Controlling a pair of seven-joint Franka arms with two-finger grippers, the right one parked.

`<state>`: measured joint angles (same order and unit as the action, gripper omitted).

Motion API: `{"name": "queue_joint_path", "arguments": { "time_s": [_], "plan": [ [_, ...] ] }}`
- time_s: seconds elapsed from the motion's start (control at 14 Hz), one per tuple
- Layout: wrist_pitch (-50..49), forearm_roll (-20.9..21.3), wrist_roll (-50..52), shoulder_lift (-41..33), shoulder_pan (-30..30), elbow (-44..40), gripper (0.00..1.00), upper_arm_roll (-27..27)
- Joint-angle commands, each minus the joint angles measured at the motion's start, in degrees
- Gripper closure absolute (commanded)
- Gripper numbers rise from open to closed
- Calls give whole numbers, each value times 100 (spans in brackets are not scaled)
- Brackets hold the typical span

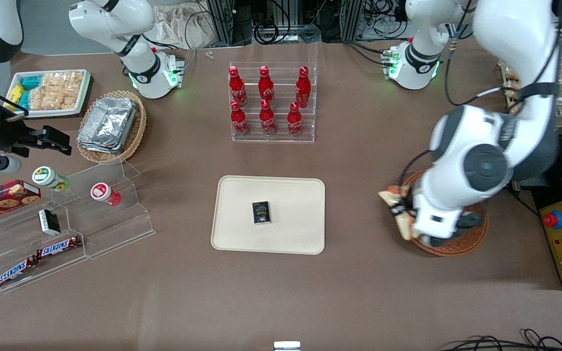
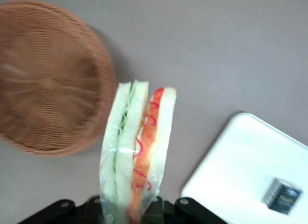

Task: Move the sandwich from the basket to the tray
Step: 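Lift the sandwich and carry it over the cream tray, then lower the sandwich onto the tray beside the black box and release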

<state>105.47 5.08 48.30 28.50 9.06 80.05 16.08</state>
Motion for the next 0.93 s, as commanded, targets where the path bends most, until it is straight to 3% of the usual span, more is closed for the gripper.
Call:
{"name": "queue_joint_path", "arguments": {
  "time_s": [0.0, 0.36, 0.64, 0.71, 0.86],
  "plan": [
    [762, 116, 83, 883, 638, -525, 97, 36],
    [1222, 168, -487, 1807, 1448, -525, 97, 36],
    [1266, 160, -935, 2063, 1538, -551, 92, 36],
    [1266, 168, -972, 2063, 1538, -551, 88, 36],
    [1457, 177, -1077, 2238, 1529, -674, 61, 18]
  ]
}}
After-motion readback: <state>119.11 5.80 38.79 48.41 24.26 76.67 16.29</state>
